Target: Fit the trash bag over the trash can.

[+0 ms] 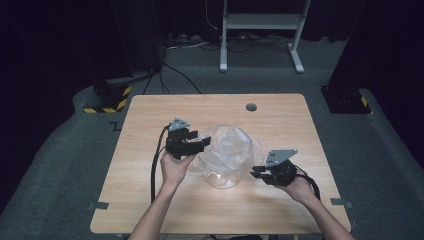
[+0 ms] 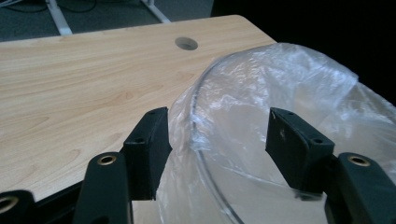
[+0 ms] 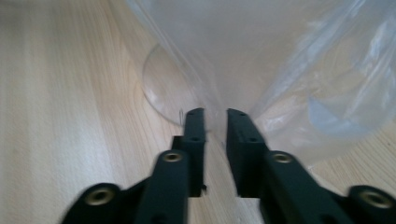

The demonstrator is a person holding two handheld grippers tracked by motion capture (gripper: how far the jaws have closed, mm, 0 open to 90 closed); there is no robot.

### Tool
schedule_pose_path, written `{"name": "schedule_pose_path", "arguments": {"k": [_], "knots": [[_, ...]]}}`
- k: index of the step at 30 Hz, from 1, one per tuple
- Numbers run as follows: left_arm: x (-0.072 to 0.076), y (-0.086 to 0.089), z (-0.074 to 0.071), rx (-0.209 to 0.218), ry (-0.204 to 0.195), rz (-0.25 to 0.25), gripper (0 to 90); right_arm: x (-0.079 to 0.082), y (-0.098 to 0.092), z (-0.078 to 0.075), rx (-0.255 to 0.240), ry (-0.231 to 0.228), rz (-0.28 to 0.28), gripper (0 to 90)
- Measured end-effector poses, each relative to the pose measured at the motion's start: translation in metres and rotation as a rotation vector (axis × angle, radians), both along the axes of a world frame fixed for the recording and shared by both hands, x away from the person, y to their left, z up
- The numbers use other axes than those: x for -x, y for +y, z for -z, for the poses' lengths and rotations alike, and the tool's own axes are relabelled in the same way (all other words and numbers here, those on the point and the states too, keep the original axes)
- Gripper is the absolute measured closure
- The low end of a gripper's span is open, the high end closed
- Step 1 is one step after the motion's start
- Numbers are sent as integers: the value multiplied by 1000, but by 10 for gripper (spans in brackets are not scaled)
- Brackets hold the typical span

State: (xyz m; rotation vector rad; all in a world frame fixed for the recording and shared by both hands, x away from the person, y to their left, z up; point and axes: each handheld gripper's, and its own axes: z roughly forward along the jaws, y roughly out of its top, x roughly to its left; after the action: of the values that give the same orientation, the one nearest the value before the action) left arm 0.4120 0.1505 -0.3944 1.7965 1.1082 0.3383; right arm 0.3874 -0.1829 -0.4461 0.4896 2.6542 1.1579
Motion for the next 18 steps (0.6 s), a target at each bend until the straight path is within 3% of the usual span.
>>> {"name": "schedule_pose_path", "arguments": {"k": [3,9,14,16,18], "knots": [[5,1,-3,16,-15,4,375,4,-7,-11,-80,-12,3,664],[10,0,-5,34,18,10,305,7,-14,-34,-228,-41,-16,613],[14,-3,-7,-10,36,-12,240,0,-3,-48,-292,-92,39,589],[16,-5,-7,-20,47,-17,228,-8,5,-54,-338,-92,71,581],[19,-4,-6,-40,53,-13,214,-14,14,-57,-350,-97,92,567]]}}
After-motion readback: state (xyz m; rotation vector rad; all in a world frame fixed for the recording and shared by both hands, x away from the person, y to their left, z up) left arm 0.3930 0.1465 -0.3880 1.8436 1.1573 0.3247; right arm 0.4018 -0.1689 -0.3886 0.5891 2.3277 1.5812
